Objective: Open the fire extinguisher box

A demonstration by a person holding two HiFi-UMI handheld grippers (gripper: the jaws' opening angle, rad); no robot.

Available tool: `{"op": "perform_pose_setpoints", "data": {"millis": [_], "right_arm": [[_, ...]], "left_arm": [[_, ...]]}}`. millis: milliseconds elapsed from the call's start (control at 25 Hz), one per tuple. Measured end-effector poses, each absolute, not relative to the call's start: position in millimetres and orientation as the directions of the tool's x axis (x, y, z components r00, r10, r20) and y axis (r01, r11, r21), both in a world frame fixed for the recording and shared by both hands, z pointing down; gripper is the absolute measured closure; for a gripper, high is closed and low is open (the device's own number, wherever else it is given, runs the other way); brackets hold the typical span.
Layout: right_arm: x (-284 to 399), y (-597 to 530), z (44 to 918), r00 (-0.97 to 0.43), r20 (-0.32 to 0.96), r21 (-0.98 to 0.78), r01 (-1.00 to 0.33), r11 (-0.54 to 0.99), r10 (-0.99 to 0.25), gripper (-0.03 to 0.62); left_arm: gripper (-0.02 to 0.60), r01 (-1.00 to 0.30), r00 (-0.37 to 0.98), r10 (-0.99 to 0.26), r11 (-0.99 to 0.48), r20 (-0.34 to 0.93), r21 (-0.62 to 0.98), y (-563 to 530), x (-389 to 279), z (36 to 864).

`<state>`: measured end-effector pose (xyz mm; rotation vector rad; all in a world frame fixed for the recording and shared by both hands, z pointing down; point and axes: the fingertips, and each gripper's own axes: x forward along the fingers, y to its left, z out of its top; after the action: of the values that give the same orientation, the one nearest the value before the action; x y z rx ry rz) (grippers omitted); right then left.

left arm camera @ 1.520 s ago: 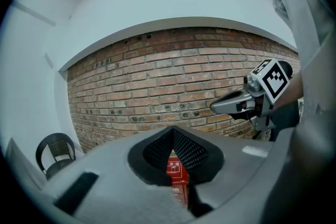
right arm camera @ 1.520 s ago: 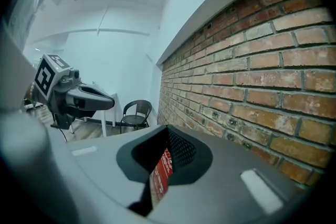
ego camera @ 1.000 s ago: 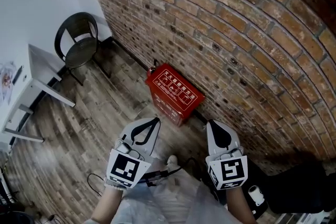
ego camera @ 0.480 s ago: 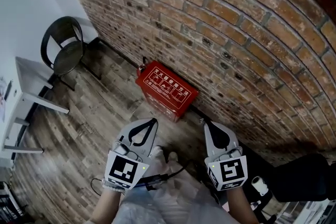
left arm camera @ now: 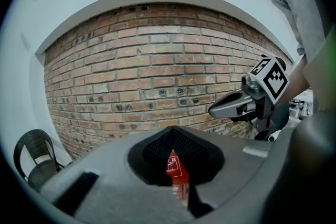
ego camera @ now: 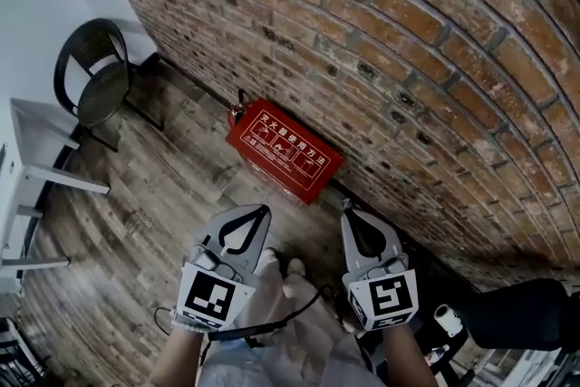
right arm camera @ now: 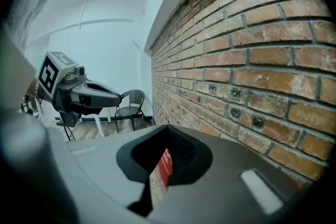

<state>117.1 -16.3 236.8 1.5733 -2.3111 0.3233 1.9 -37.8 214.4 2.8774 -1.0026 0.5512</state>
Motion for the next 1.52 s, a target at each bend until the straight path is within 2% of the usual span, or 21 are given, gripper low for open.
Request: {"op": "perform_pose_setpoints", "data": {"millis": [320, 760, 1080, 1160, 1520], "right_arm": [[114, -45, 287, -0.341, 0.434, -0.046, -0.933, 0.358, -0.834, 0.585], [118, -56, 379, -0.346, 0.525, -0.061, -0.927, 0.371, -0.778, 0.585], [130, -67, 437, -0.355, 0.562, -0.139, -0.931, 0.338, -0.747, 0.583], [133, -68, 451, -0.362, 0.573, -0.178, -0.931, 0.319, -0.736, 0.528], [130, -82, 509, -0.429, 0.58, -0.326, -0.901, 0.285, -0.693, 0.411]], "left_arm": [[0.581, -0.538, 0.736, -0.532, -0.835, 0.419, -0.116, -56, 7, 263], [0.581, -0.555, 0.74, -0.518, -0.83, 0.429, -0.044, -74, 13, 342], [0.581, -0.573, 0.734, -0.519, -0.819, 0.437, -0.01, -91, 14, 398], [0.581, -0.585, 0.728, -0.522, -0.811, 0.444, 0.004, -93, 12, 412], [0.581, -0.598, 0.7, -0.513, -0.802, 0.497, 0.014, -101, 5, 475]]}}
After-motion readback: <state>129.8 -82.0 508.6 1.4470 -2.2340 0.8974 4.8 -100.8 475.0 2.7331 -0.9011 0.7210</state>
